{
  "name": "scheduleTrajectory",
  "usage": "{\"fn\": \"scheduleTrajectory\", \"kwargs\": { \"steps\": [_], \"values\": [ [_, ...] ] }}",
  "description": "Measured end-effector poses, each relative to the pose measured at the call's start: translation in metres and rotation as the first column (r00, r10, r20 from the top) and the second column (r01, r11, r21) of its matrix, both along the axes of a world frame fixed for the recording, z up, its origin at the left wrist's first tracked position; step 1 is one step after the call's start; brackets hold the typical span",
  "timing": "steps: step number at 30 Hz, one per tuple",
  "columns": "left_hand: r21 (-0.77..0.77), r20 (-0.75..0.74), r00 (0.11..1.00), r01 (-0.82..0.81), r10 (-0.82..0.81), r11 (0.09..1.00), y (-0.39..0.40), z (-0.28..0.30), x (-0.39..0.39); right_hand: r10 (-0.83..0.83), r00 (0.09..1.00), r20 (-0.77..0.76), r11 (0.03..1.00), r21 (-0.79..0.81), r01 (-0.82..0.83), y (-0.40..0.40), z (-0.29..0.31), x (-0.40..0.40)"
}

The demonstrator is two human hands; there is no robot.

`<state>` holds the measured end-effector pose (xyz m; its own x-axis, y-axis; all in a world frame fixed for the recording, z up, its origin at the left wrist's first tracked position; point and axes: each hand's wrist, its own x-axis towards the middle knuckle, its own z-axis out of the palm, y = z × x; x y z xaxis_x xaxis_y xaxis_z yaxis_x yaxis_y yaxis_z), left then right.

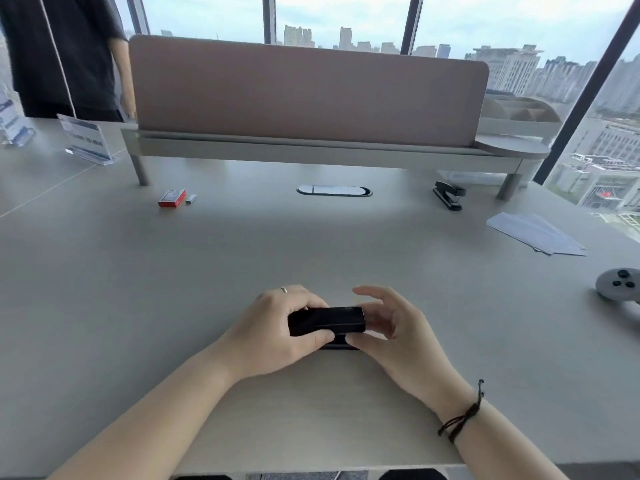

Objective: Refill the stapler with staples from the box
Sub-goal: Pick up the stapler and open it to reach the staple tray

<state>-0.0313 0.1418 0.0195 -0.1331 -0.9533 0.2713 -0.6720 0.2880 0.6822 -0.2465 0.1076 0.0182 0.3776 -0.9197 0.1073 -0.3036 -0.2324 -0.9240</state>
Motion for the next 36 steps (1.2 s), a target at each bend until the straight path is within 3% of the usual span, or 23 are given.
{"fn": "scheduleTrajectory", "kwargs": {
  "steps": [3,10,21,25,36],
  "values": [
    [-0.044,0.025,1.0,0.013,-0.012,0.999,0.0,0.0,0.001,-0.017,0.994,-0.108,1.0,-0.025,0.015,0.0,-0.003,0.003],
    [-0.087,0.072,0.997,0.041,-0.034,0.995,0.003,-0.001,-0.007,0.023,0.988,-0.155,1.0,0.001,-0.023,-0.002,0.0,0.002],
    [-0.039,-0.146,0.987,0.067,-0.072,0.997,0.007,0.003,-0.007,0.097,0.972,-0.213,0.995,0.0,-0.099,-0.003,0.0,-0.003],
    [-0.078,-0.336,0.94,0.024,-0.049,0.997,0.008,0.013,-0.002,0.055,0.973,-0.225,0.998,-0.02,-0.061,-0.008,-0.005,-0.008],
    [-0.045,-0.515,0.856,0.027,-0.046,0.999,0.027,0.021,0.041,0.051,0.968,-0.246,0.997,-0.041,-0.063,-0.012,-0.01,-0.009]
  ]
}}
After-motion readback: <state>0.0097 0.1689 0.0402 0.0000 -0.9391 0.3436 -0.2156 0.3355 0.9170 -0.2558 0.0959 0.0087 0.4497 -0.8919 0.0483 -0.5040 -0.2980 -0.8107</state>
